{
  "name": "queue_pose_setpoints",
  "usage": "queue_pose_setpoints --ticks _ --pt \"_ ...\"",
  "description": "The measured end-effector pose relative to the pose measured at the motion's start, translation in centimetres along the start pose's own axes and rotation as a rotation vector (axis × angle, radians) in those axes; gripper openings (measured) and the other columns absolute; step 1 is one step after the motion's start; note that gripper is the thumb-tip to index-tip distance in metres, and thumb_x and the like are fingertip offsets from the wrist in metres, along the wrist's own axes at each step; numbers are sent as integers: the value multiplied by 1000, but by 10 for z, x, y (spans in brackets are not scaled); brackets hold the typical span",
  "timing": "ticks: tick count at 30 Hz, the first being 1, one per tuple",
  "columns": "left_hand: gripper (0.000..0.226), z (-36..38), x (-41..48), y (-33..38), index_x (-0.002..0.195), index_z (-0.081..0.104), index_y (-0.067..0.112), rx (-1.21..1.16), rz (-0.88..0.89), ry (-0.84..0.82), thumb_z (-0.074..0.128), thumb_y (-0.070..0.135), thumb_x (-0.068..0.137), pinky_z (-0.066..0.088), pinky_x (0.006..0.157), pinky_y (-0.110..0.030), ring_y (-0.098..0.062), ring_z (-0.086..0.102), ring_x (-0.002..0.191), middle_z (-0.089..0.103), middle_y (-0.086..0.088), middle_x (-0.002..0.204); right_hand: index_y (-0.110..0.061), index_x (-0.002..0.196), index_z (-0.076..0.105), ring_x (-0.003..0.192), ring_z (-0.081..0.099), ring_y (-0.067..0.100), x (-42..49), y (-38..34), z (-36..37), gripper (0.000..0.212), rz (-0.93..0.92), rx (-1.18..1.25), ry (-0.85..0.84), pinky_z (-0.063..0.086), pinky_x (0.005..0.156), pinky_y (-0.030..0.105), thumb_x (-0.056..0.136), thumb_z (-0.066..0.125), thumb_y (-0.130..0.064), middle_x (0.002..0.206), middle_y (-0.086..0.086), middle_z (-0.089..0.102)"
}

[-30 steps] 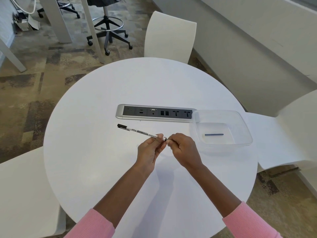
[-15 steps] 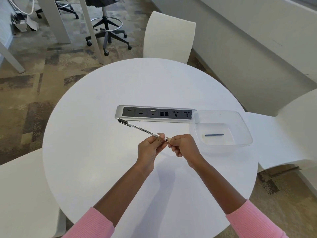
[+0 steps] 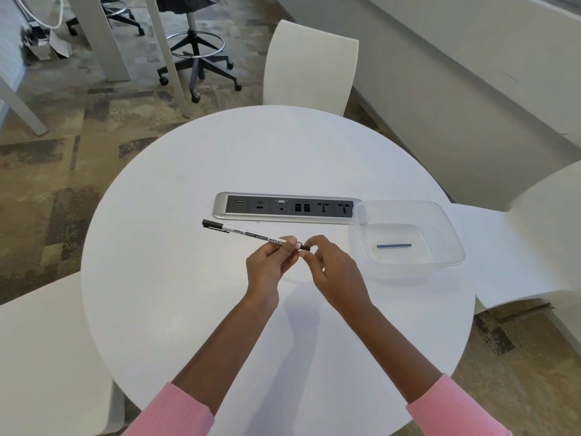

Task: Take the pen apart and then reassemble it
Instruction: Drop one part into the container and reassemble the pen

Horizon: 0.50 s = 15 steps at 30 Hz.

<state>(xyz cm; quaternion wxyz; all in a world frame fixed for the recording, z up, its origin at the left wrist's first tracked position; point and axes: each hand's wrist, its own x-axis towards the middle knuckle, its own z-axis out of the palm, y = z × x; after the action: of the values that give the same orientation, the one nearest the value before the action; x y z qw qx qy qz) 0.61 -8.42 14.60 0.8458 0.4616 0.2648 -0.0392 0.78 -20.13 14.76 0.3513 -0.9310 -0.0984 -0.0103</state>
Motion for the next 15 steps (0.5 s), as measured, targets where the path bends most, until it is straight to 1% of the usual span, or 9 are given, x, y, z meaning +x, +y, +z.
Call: queue_pose_setpoints --ticks 2,3,5,7,9,11,12,15 --pt "5 0 -2 0 78 68 5 -17 -6 -8 65 5 82 53 64 -12 -11 65 70 68 -2 71 -12 101 56 68 56 21 -3 1 3 27 -87 -66 54 42 54 30 91 44 -34 74 1 59" --pt "5 0 -2 1 77 67 6 -28 -15 -14 65 5 81 53 65 -12 -11 64 72 67 -3 73 -11 98 57 67 57 23 -3 3 5 31 -137 -110 95 43 50 31 91 40 -36 76 5 62" --pt "7 1 -4 2 75 67 6 -52 -33 -27 64 4 81 54 65 -12 -11 64 73 67 -2 73 -10 88 58 59 57 24 -2 7 7 32 -219 -201 170 42 41 29 89 37 -34 71 6 63" --pt "8 2 -5 2 75 67 6 -67 -43 -33 64 4 82 54 66 -11 -8 64 70 67 1 69 -9 81 59 53 54 24 0 8 6 29 -257 -266 214 38 36 26 89 40 -29 64 5 60" --pt "8 2 -6 2 76 66 5 -78 -39 -33 63 4 83 54 66 -11 -6 64 67 66 3 65 -8 76 60 50 52 23 2 8 6 31 -311 -299 249 36 35 25 90 41 -29 59 5 57" --pt "10 3 -6 1 74 65 4 -77 -11 -29 62 4 84 54 68 -12 -5 65 64 65 3 64 -6 73 60 48 50 22 2 5 5 40 -348 -314 271 33 35 23 94 36 -31 57 6 56" --pt "12 3 -6 2 73 65 3 -77 6 -27 61 4 84 55 68 -12 -5 65 63 65 3 64 -6 72 60 48 50 22 3 4 5 41 -355 -309 276 33 36 23 93 36 -31 56 6 56" --pt "12 6 -7 2 73 65 2 -79 42 -26 61 3 84 55 69 -14 -4 66 60 66 4 61 -3 72 61 46 51 27 5 1 6 31 -323 -236 251 41 37 26 87 41 -21 55 10 57"
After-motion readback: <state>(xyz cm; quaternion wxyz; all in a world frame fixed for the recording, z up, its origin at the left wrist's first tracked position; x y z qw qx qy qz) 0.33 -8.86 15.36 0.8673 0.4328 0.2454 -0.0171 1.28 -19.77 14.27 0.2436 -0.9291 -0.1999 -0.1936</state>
